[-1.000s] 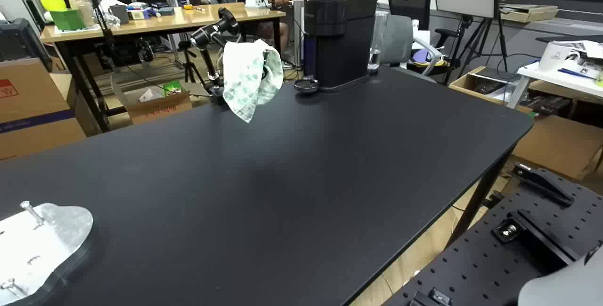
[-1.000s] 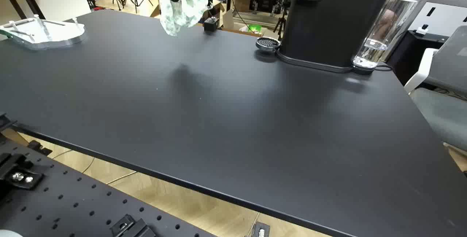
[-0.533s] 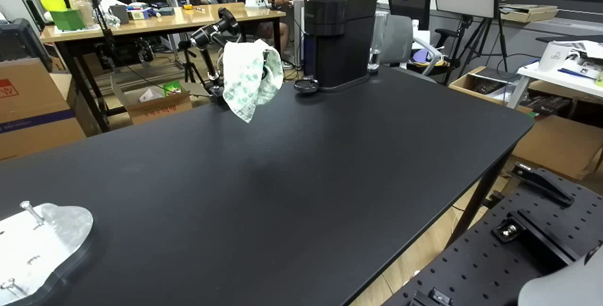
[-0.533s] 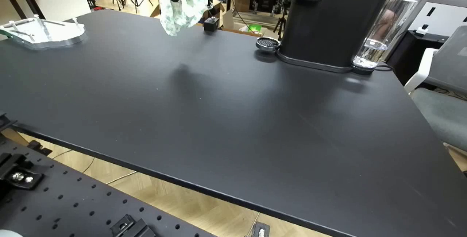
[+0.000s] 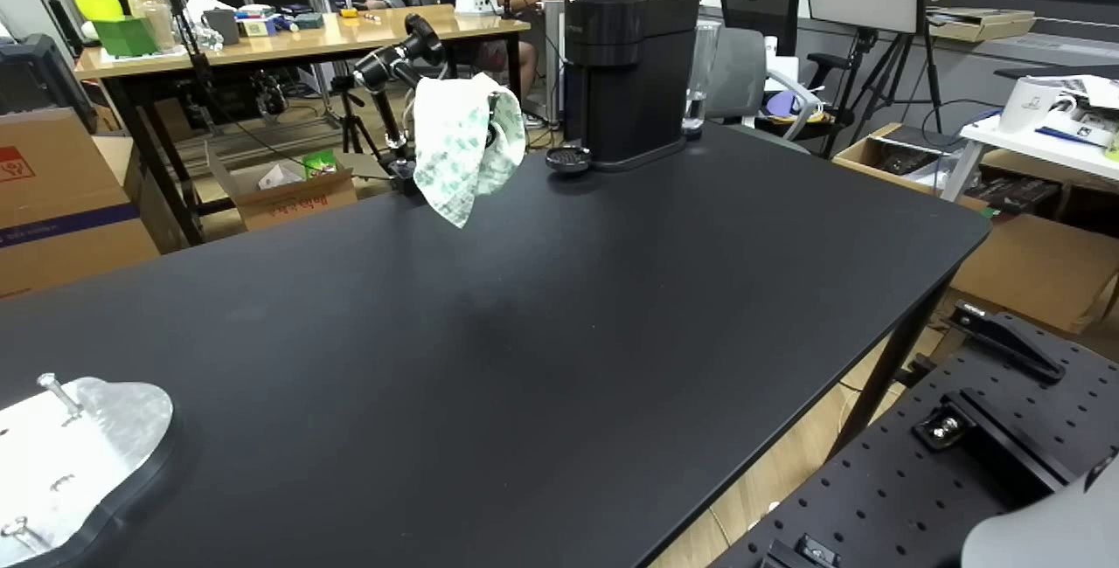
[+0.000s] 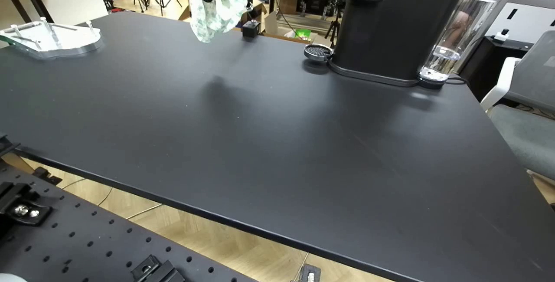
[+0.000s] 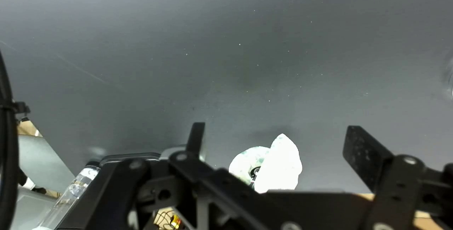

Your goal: Remove the towel from the black thing on top of the table and put it on the table

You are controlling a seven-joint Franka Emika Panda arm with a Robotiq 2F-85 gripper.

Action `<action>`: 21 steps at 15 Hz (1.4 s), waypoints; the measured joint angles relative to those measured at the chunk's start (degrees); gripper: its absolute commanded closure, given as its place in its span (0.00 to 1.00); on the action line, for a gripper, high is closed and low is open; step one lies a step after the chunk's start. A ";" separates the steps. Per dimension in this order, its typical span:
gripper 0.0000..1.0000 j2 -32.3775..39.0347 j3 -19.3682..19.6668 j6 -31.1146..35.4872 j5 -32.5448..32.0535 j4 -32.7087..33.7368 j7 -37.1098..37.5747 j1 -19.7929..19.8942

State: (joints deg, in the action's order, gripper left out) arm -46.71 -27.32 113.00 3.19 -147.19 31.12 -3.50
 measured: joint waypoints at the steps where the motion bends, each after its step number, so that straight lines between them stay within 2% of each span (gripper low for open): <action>1: 0.00 0.07 0.09 0.00 -0.21 0.00 0.00 0.02; 3: 0.00 0.65 1.16 0.89 -1.47 0.00 -0.59 0.47; 6: 0.00 3.46 4.81 5.00 -4.89 0.26 -4.53 2.77; 10: 0.00 12.41 11.41 12.83 -7.72 2.37 -13.87 5.42; 15: 0.00 28.23 17.81 19.35 -7.44 11.08 -26.64 3.91; 18: 0.00 36.45 19.08 19.73 -7.31 17.99 -31.39 2.21; 21: 0.00 38.52 19.34 19.95 -7.42 18.97 -31.58 1.76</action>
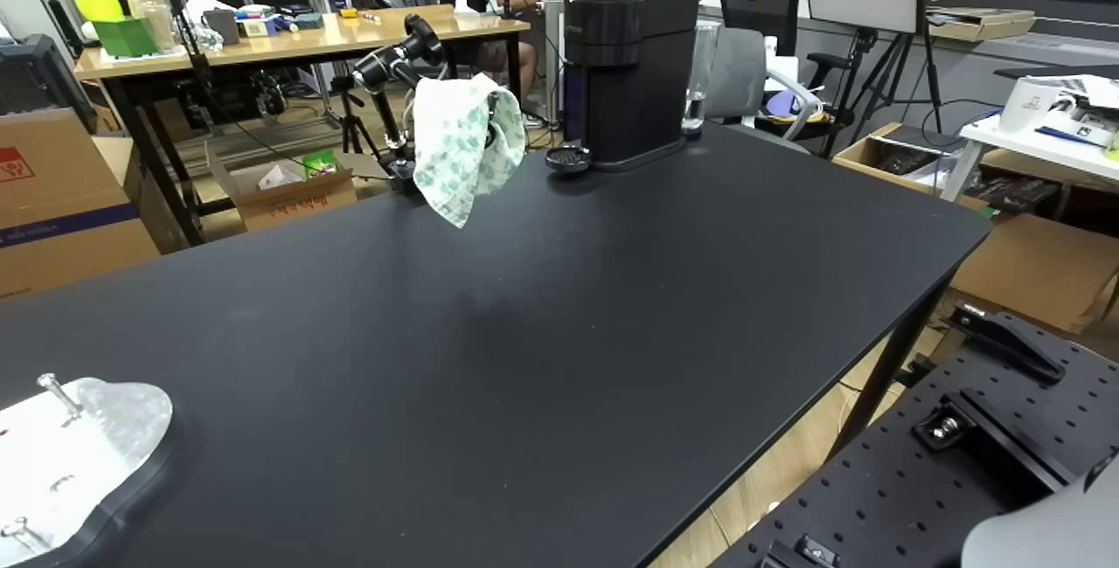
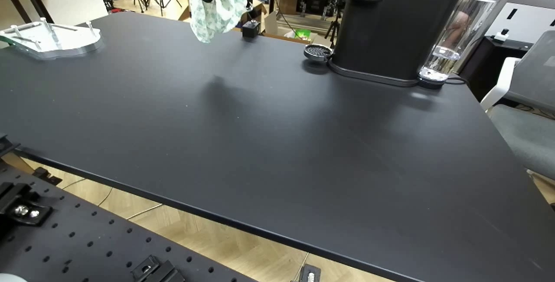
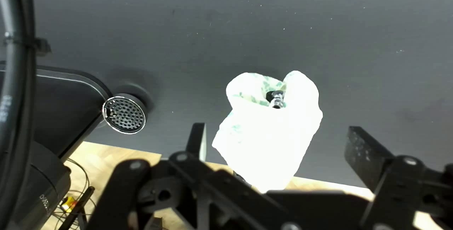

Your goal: Remove the towel from the black thing on top of the table and put it on the table

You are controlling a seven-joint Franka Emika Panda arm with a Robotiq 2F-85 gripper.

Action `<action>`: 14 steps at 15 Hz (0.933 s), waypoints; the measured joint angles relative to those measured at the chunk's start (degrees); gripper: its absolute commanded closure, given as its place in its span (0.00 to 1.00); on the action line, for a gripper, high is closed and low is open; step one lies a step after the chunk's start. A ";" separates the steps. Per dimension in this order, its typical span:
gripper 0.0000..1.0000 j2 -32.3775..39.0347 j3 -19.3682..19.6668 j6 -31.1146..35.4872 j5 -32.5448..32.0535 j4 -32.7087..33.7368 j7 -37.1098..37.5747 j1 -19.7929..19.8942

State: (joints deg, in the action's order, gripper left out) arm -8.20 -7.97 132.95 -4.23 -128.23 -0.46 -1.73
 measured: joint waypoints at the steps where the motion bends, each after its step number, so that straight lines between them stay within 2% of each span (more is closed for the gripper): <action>1: 0.00 -0.33 0.07 0.00 0.00 -0.21 0.00 0.00; 6: 0.00 0.56 0.30 0.47 -3.26 -0.46 3.53 0.14; 10: 0.00 4.58 0.66 4.11 -5.80 -0.40 9.58 0.32; 14: 0.00 8.99 0.97 7.88 -6.07 0.41 12.09 0.05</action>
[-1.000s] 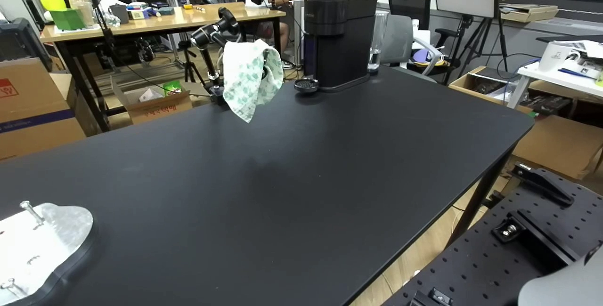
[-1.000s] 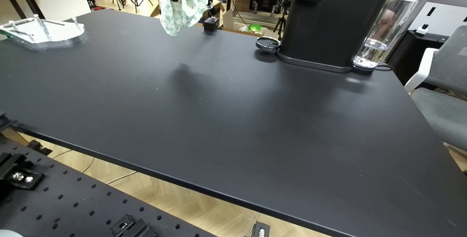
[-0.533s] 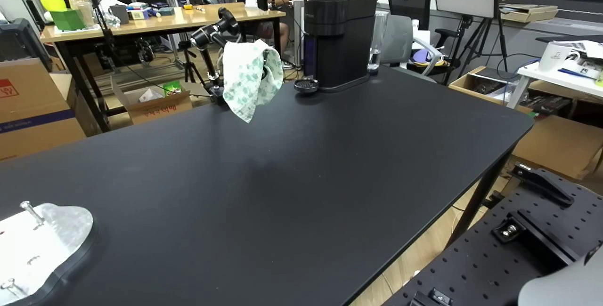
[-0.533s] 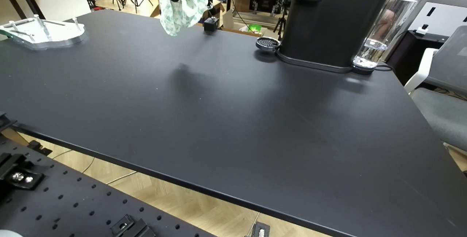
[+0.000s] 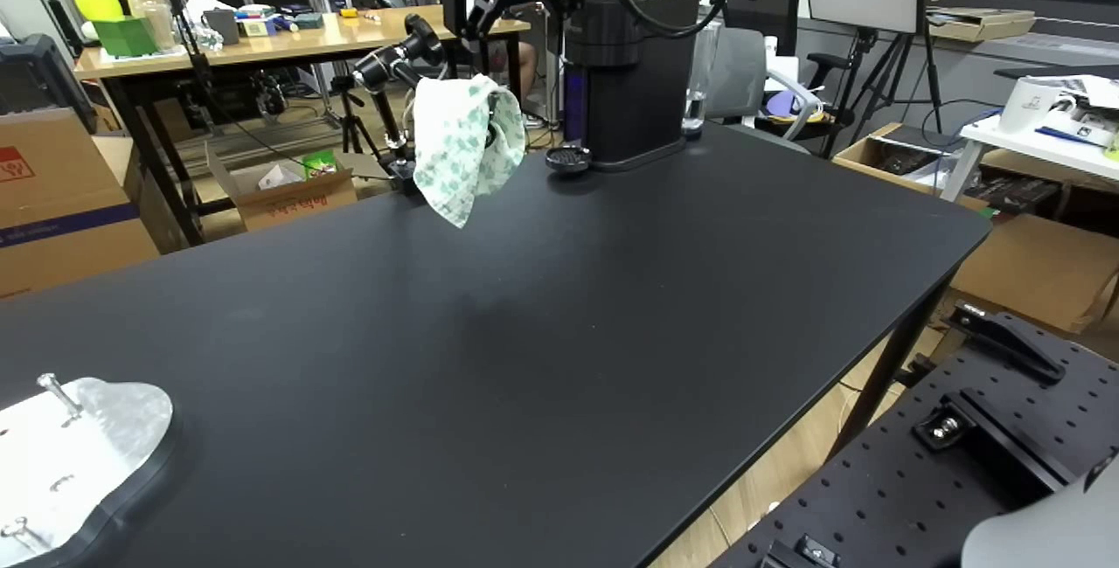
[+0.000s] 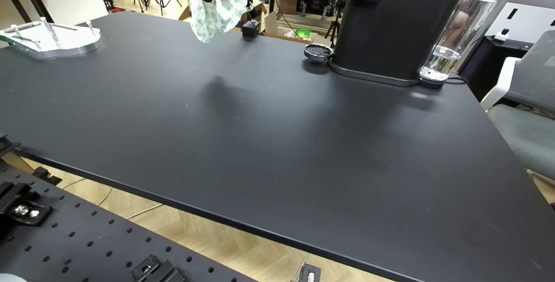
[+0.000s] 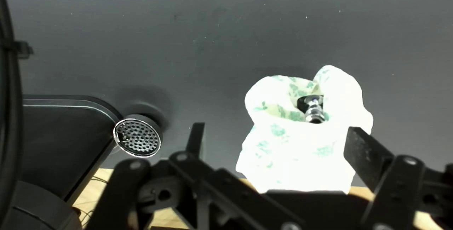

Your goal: Remove the towel from the black thing on top of the table and put it on the table

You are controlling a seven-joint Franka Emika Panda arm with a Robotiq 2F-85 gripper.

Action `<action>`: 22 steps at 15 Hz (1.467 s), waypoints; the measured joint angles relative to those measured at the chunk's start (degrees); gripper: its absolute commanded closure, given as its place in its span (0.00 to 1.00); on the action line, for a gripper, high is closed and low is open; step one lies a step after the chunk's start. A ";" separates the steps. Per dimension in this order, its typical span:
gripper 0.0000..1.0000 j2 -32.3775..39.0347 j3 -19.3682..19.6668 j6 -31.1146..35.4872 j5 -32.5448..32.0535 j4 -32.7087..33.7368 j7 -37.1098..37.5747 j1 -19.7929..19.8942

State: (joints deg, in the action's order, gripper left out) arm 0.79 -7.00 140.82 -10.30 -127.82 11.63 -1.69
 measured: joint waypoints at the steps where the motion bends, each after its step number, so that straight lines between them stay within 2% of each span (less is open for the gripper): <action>1: 0.00 1.06 0.02 0.73 0.16 0.53 0.45 -0.20; 4: 0.00 3.82 0.09 1.56 0.37 2.68 1.02 -0.95; 5: 0.25 4.61 0.11 1.56 0.51 3.48 1.03 -1.17; 6: 0.27 5.36 0.16 1.54 0.64 4.21 1.03 -1.40; 7: 0.33 6.07 0.21 1.54 0.97 4.91 1.03 -1.59; 9: 0.49 7.36 0.38 1.53 1.58 6.07 1.03 -1.91; 16: 0.95 10.31 0.97 1.53 3.73 8.80 0.88 -2.41; 18: 1.00 10.47 0.97 1.53 4.28 9.10 0.81 -2.43; 22: 1.00 10.00 0.97 1.48 6.04 9.29 0.61 -2.71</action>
State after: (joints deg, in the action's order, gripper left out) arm 10.79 -6.03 142.31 -4.26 -118.53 12.24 -4.39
